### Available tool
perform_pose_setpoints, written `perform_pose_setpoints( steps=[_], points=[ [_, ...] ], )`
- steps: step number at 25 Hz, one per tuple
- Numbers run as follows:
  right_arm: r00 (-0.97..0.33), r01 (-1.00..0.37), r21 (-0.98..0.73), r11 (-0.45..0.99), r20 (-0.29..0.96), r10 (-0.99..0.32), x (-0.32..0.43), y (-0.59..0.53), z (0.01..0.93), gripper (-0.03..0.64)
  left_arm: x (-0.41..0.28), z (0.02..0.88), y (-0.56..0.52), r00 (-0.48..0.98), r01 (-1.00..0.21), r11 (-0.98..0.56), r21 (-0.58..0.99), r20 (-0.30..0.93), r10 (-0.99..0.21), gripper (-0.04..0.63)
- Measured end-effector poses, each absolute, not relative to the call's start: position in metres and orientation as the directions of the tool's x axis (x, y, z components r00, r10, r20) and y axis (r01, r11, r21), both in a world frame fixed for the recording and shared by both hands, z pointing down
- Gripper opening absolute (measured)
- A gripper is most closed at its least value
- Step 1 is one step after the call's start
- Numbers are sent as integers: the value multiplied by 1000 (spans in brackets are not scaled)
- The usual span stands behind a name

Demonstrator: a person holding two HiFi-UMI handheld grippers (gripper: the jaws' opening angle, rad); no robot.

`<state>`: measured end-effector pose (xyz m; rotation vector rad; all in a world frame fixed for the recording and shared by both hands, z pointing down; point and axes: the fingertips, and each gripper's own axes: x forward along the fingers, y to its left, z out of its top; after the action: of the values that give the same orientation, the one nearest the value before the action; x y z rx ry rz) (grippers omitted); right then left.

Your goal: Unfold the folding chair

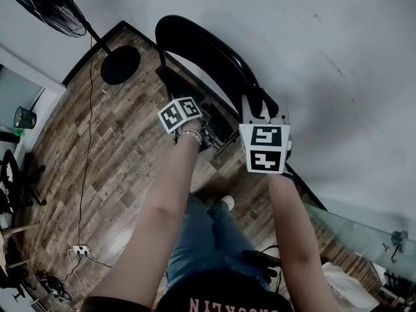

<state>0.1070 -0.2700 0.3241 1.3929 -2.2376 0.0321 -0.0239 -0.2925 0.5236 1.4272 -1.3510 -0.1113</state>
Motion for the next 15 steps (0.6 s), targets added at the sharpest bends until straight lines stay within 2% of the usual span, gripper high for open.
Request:
perform_pose_setpoints(
  steps=[11,15],
  points=[
    [-289,-879,241,412,417,-862,91,-248,320,155,-35,525,-277,481,-551,259,794,555,-679,153],
    [-257,-891,246,382,421,-870,87,-242,320,158,-38,521,-281,487,-591,238,770,577,-656,198]
  ],
)
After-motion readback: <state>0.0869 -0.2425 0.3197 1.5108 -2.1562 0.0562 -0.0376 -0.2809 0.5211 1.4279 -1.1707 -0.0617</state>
